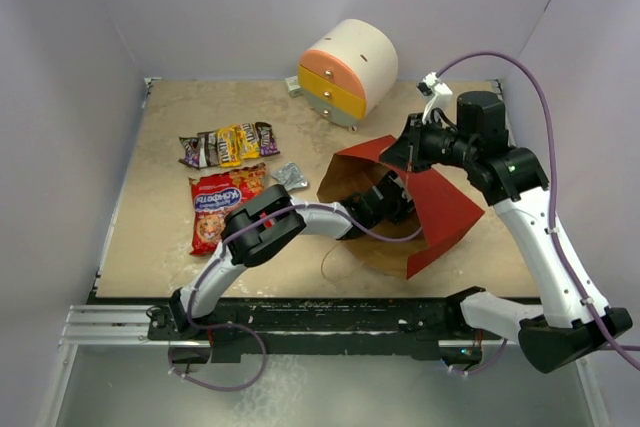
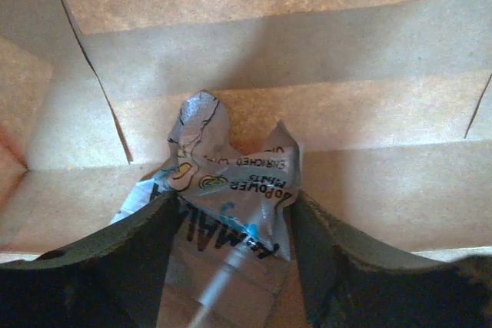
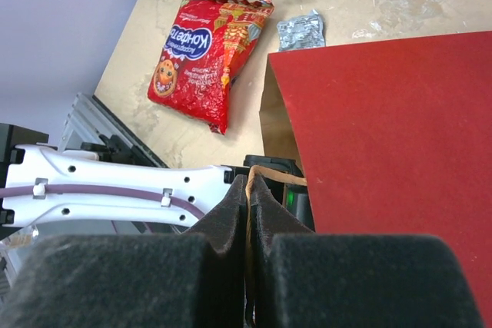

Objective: Take the snacks out of the paper bag
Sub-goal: Take out the snack from the paper bag.

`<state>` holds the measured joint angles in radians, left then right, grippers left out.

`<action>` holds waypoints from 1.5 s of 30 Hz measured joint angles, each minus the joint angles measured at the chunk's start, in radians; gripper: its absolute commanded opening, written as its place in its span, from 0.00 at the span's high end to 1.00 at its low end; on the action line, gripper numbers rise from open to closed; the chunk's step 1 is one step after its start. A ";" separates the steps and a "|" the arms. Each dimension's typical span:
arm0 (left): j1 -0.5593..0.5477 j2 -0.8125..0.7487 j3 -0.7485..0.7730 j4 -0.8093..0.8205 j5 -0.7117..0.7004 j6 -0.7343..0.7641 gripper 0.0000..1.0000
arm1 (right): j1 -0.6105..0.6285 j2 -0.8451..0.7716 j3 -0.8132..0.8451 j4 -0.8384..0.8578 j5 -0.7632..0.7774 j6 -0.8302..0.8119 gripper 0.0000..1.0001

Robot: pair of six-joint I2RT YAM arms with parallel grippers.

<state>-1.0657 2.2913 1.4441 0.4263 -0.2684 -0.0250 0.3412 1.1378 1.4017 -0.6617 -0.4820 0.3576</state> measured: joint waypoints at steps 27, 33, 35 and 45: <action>0.016 -0.438 -0.171 -0.444 0.288 -0.185 1.00 | 0.000 -0.079 -0.012 0.055 0.190 0.001 1.00; 0.016 -0.582 -0.220 -0.540 0.359 -0.248 1.00 | 0.000 -0.082 -0.019 0.069 0.261 0.001 1.00; 0.016 -0.625 -0.232 -0.566 0.378 -0.260 1.00 | 0.000 -0.089 -0.024 0.071 0.283 0.001 1.00; 0.016 -0.770 -0.259 -0.636 0.413 -0.313 1.00 | 0.000 -0.126 -0.045 0.071 0.307 -0.006 1.00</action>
<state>-1.0492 1.5211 1.1854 -0.2096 0.1448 -0.3382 0.3412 1.0122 1.3563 -0.5907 -0.1753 0.3515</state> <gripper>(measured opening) 0.101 0.007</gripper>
